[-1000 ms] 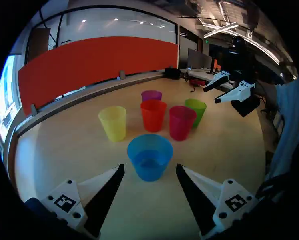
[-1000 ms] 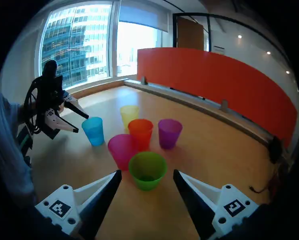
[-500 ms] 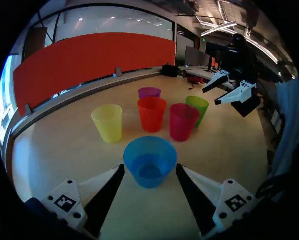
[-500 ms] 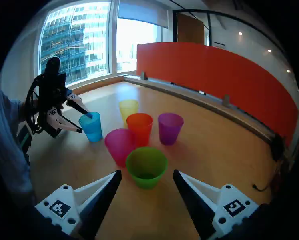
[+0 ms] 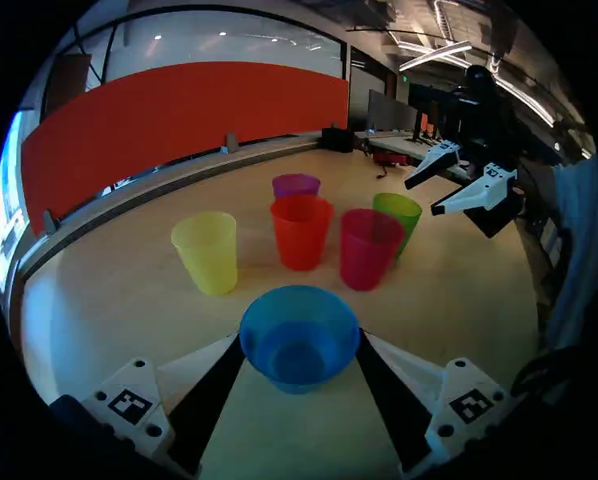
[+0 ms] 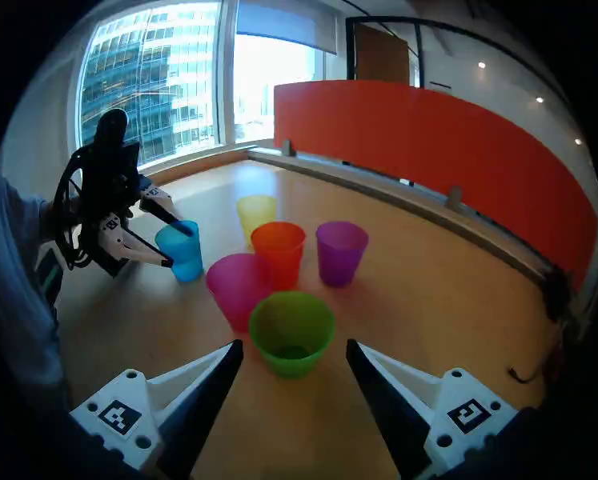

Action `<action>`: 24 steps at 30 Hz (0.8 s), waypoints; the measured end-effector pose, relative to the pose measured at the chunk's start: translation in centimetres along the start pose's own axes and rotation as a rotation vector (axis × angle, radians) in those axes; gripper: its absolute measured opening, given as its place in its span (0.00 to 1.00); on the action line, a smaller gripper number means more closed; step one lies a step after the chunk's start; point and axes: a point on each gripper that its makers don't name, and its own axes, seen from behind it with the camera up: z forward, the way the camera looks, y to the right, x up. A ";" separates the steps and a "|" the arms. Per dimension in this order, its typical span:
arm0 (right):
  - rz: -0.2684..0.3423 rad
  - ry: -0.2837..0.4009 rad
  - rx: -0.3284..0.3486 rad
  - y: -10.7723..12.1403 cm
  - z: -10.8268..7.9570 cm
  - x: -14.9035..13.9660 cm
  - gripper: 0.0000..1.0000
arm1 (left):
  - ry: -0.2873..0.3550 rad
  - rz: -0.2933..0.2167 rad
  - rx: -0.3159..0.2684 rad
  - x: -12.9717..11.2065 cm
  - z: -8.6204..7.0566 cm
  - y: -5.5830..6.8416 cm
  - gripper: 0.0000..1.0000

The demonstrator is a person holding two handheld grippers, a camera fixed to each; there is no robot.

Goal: Pour water

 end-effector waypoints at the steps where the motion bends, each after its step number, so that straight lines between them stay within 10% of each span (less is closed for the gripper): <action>1: 0.000 0.000 -0.001 0.1 0.0 0.0 1.00 | 0.000 0.002 0.002 0.0 0.0 0.0 0.96; 24: -0.003 -0.016 -0.003 0.2 0.9 -1.1 1.00 | -0.013 0.000 -0.002 0.1 0.0 -0.1 0.86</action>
